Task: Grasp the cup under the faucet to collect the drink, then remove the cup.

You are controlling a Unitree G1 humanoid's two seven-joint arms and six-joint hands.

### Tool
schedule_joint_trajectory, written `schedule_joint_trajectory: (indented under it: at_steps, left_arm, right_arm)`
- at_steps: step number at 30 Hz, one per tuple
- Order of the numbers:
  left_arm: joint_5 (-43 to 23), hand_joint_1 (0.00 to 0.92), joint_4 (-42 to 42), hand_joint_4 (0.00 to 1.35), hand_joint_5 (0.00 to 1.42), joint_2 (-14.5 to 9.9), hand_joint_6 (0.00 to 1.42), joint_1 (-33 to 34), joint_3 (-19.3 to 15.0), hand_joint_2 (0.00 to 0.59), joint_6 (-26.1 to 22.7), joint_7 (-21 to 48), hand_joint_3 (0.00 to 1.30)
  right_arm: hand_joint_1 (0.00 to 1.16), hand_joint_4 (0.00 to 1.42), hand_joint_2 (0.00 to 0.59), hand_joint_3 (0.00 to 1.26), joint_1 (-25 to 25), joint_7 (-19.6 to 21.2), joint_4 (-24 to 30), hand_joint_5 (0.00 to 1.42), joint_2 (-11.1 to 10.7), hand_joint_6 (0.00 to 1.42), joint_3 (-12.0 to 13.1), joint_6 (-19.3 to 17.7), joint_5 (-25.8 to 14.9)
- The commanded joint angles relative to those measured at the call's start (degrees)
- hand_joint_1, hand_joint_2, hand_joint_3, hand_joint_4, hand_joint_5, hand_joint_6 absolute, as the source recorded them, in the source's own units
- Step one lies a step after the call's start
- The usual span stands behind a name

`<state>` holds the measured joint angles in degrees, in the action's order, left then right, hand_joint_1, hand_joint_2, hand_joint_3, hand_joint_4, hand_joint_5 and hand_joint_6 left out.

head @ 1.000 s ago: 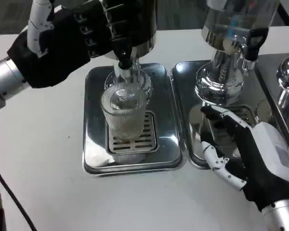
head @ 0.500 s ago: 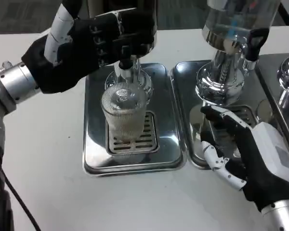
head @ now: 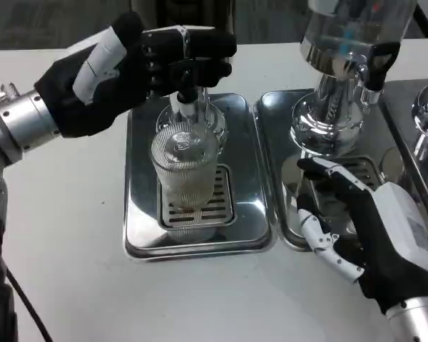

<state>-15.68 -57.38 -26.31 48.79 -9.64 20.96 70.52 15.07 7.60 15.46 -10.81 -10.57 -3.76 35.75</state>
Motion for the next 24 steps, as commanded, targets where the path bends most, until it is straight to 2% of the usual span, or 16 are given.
schedule_joint_trajectory:
  at_steps: [1, 24]
  left_arm:
    - [2.1, 0.000, -0.4, 0.15, 0.18, -0.6, 0.16, -1.6, 1.5, 0.037, 3.1, 0.8, 0.27]
    - [4.7, 0.000, 1.9, 0.15, 0.18, -1.3, 0.16, -5.3, 5.2, 0.035, 16.8, -3.2, 0.26]
  right_arm:
    - [0.41, 0.28, 0.452, 0.27, 0.3, 0.4, -0.5, 0.31, 0.1, 0.30, 0.1, -0.1, -0.5]
    - [0.38, 0.25, 0.449, 0.26, -1.5, -2.2, 0.5, 0.28, -0.7, 0.29, 1.6, 0.9, -3.9]
